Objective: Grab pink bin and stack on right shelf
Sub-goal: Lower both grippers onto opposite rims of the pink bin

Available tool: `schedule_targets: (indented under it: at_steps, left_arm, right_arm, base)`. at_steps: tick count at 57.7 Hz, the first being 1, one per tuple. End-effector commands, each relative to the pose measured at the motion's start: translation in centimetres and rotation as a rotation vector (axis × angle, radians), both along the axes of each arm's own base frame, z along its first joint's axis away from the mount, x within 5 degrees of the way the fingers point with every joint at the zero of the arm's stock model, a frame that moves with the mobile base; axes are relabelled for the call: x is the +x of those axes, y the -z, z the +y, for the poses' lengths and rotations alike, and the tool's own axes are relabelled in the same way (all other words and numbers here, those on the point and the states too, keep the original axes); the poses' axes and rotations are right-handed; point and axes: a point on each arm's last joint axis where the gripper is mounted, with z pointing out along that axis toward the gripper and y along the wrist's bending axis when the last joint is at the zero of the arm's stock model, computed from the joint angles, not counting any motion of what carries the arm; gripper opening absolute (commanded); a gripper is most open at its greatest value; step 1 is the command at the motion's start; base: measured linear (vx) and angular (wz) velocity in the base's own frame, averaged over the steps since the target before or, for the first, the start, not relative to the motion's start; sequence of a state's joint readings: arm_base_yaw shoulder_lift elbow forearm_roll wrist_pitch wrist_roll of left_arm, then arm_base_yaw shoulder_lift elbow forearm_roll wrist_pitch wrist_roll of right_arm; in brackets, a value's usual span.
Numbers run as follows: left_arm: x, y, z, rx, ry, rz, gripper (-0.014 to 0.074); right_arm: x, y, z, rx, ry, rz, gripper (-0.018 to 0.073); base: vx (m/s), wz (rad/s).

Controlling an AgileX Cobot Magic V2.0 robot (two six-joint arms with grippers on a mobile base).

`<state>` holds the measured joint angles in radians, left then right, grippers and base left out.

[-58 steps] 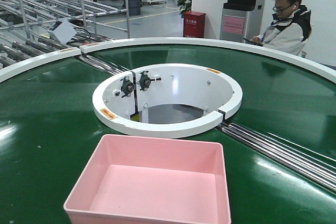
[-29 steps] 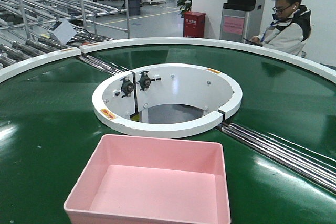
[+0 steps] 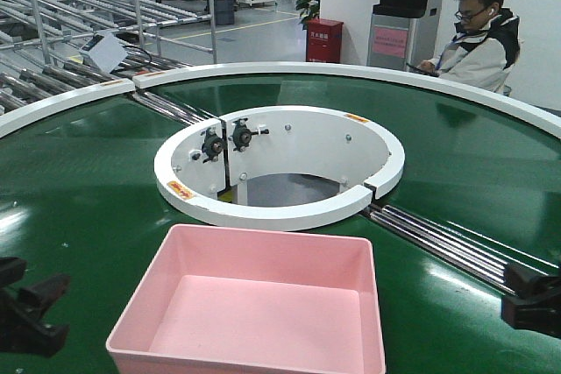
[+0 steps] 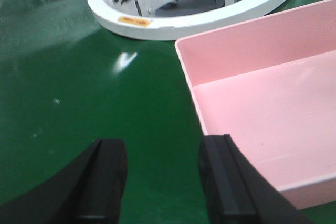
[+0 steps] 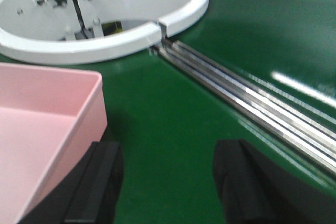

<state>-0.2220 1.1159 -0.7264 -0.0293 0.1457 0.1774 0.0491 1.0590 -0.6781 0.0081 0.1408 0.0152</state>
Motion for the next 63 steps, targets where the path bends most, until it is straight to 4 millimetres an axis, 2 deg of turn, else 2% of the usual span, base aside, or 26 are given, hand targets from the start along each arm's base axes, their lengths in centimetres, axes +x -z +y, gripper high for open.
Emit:
schedule_targets:
  at_steps: [1,5,9,15,19,26,35,45,55,63]
  left_arm:
    - [1.8,-3.0,-0.4,-0.083,-0.028,-0.083,0.046]
    - [3.8,-4.2,-0.8,-0.06,-0.019,-0.063,0.046]
    - [6.2,-5.2,-1.4,-0.06,-0.02,-0.028,0.046]
    - [9.5,-5.3,-2.4,-0.081,-0.024,0.102,0.046]
    - [11.4,-4.9,-3.0,-0.081,-0.019,0.197,0.046]
    - [14.6,-4.3,-4.0,-0.086,-0.004,0.297,0.046]
    - [17.6,-2.7,-4.7,-0.066,0.0,0.381,0.046]
    - [19.4,0.4,-5.2,-0.05,-0.004,0.451,0.046]
    - [20.6,3.7,-5.4,-0.036,-0.01,0.519,0.046]
    - [21.0,5.4,-5.6,-0.033,-0.012,0.563,0.046]
  right_arm:
    - [1.7,-2.0,0.4,-0.022,-0.024,-0.038,0.0471]
    - [3.5,-2.6,1.8,-0.056,-0.088,0.05,0.0471]
    - [5.6,-3.2,3.9,-0.097,-0.176,0.112,0.0471]
    - [8.8,-3.5,7.4,-0.12,-0.27,0.206,0.0471]
    - [11.1,-2.9,8.9,-0.103,-0.28,0.299,0.0471]
    - [14.7,-1.1,10.3,0.026,-0.198,0.51,0.0471]
    - [18.2,0.7,11.3,0.019,-0.173,0.651,0.0471]
    - [20.2,1.9,11.9,0.063,-0.133,0.67,0.047]
    - [20.5,3.4,11.9,0.065,-0.098,0.72,0.0465]
    - [20.8,4.1,12.0,0.06,-0.096,0.729,0.0452]
  base:
    - [0.0,0.0]
    - [0.0,0.0]
    - [0.0,0.0]
    - [0.0,0.0]
    - [0.0,0.0]
    - [0.0,0.0]
    - [0.0,0.0]
    - [0.0,0.0]
    - [0.0,0.0]
    - [0.0,0.0]
